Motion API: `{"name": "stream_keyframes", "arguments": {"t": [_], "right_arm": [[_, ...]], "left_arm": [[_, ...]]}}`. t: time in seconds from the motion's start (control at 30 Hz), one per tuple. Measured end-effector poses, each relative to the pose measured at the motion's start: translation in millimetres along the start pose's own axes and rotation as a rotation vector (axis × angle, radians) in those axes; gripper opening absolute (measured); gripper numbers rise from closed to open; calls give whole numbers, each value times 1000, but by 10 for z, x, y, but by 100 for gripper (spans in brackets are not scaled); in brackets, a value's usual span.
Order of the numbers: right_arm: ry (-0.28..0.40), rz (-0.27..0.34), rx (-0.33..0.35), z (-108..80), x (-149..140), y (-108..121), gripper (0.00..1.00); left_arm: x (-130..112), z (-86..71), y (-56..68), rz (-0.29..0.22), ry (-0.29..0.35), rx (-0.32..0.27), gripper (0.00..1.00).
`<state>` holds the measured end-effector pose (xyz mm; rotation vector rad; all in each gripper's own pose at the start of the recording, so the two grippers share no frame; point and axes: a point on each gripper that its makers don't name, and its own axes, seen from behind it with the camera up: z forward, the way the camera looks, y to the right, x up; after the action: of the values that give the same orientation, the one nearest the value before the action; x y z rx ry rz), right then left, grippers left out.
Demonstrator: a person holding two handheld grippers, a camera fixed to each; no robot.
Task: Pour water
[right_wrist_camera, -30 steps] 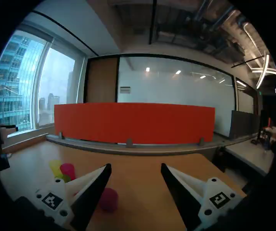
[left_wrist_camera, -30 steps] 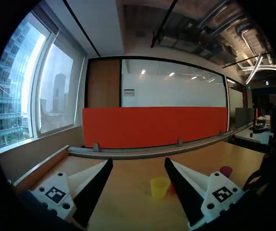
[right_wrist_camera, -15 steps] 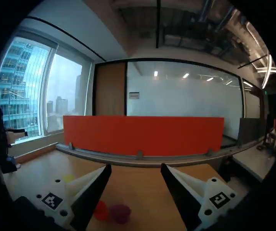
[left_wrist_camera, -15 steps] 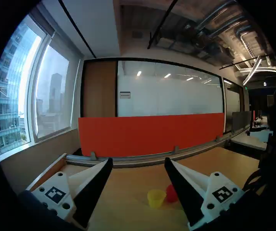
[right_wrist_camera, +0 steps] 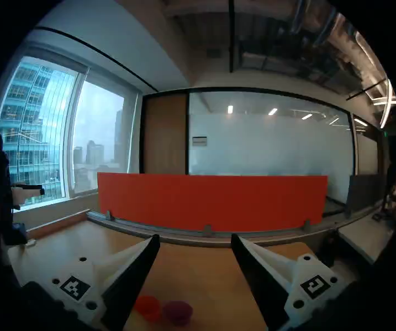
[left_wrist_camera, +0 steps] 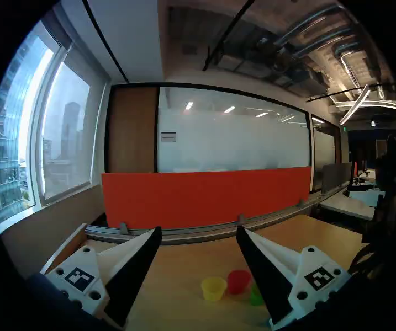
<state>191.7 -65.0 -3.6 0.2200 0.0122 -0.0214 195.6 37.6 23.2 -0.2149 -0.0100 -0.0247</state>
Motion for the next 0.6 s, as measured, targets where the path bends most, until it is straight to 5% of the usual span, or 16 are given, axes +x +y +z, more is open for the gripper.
{"name": "stream_keyframes", "arguments": {"t": [0.6], "right_arm": [[14,-39,313,-69,23,-501,99]], "left_arm": [[-142,13,580,-7,-9,-292,100]]}}
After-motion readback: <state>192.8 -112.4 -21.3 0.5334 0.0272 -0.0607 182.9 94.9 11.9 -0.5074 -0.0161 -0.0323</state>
